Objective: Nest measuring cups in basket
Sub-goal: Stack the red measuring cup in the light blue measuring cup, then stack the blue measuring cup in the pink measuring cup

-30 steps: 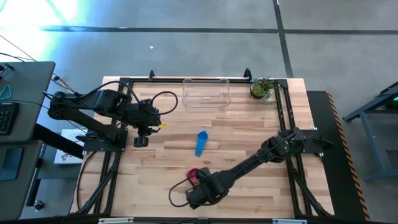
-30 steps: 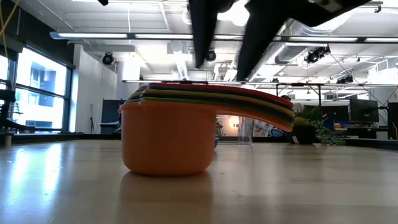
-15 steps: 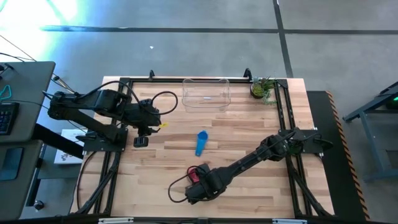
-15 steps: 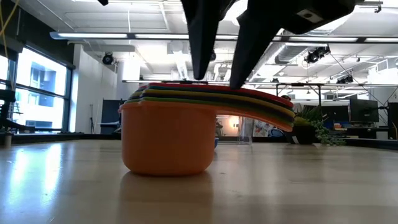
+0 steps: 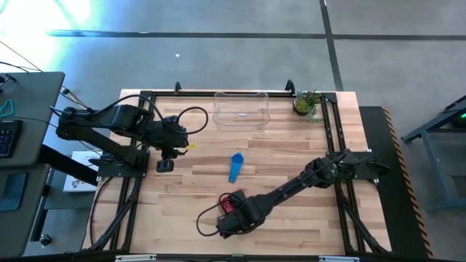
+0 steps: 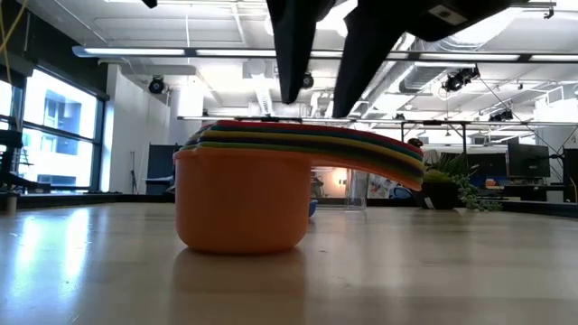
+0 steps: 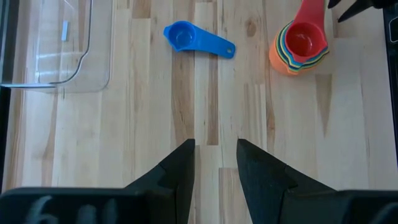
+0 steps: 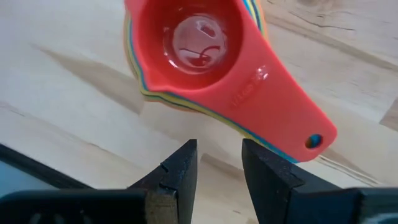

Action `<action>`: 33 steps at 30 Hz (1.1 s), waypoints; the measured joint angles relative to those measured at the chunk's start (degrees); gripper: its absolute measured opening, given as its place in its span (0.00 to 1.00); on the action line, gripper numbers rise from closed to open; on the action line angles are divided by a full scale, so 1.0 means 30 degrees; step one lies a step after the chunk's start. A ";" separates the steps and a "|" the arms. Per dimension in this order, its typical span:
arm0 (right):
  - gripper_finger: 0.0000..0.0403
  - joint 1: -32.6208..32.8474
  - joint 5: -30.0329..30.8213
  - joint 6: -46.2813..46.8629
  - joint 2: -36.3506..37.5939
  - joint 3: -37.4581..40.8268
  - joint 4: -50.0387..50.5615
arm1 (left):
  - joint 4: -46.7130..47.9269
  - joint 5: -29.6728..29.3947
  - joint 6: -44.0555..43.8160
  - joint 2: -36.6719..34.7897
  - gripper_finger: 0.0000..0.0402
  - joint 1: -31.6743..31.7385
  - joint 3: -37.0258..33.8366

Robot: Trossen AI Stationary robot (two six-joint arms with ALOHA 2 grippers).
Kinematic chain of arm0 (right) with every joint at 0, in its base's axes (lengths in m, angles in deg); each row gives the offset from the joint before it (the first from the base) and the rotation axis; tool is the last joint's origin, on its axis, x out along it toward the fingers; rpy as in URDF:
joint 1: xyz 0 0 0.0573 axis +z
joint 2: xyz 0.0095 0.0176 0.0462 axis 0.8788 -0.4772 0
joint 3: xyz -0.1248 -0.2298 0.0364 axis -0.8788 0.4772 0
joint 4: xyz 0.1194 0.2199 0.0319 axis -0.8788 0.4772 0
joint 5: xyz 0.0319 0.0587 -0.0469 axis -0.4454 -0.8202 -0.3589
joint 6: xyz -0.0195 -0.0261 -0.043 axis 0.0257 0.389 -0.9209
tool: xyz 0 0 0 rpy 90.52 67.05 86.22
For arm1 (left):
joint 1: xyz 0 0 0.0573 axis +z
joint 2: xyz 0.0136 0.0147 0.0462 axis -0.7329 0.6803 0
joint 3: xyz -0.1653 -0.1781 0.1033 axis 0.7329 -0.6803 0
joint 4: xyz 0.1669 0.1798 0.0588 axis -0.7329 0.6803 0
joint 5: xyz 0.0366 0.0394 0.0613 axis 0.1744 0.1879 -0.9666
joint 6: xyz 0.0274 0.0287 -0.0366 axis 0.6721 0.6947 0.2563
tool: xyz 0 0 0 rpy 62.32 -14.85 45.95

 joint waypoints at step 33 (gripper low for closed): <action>0.29 -0.3862 0.2232 -0.9836 0.3208 -0.1398 0.2755 | 0.1430 0.0007 -0.1970 -0.0609 0.28 -0.0029 -0.0015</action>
